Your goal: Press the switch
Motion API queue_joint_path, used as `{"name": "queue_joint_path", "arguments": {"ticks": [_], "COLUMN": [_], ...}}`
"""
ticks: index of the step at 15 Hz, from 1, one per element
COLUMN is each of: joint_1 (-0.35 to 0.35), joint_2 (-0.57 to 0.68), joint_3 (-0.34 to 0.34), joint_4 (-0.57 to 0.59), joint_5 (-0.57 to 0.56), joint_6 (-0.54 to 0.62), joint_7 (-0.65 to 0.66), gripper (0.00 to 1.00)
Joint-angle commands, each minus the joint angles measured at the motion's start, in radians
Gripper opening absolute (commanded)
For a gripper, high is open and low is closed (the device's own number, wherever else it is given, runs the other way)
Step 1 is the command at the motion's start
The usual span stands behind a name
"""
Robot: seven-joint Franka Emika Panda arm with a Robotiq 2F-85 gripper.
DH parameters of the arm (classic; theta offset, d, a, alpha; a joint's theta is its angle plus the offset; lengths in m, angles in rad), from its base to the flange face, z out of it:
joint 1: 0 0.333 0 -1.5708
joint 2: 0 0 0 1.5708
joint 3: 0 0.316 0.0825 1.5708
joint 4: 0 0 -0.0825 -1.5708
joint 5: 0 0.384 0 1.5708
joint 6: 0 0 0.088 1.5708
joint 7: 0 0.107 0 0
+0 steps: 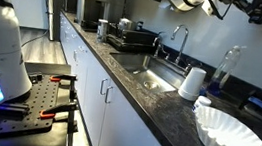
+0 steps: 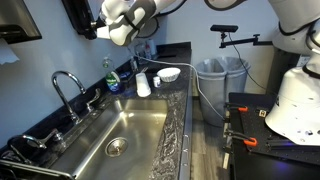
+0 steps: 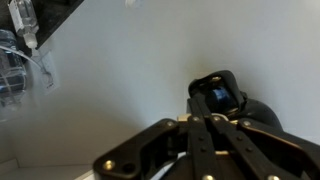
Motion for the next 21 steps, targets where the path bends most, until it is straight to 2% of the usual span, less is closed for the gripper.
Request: {"name": "queue_joint_path", "arguments": {"ticks": [1,5,8,9,10,17,21], "joint_1": [0.002,-0.010,-0.007,-0.009,0.008,0.004,-0.006], "joint_2": [-0.097,-0.171,-0.209,-0.199,-0.189,-0.193,-0.243], "joint_3": [-0.055,-0.096,-0.125,-0.114,-0.114,-0.106,-0.132], "joint_4": [0.124,0.220,0.264,0.264,0.218,0.236,0.277], "joint_5": [0.119,0.203,0.318,0.355,0.335,0.364,0.374], "joint_6": [-0.082,-0.161,-0.203,-0.204,-0.173,-0.191,-0.216], "joint_7": [-0.043,-0.061,-0.132,-0.172,-0.146,-0.178,-0.133], "gripper": [0.00,0.00,0.00,0.00,0.01,0.00,0.00]}}
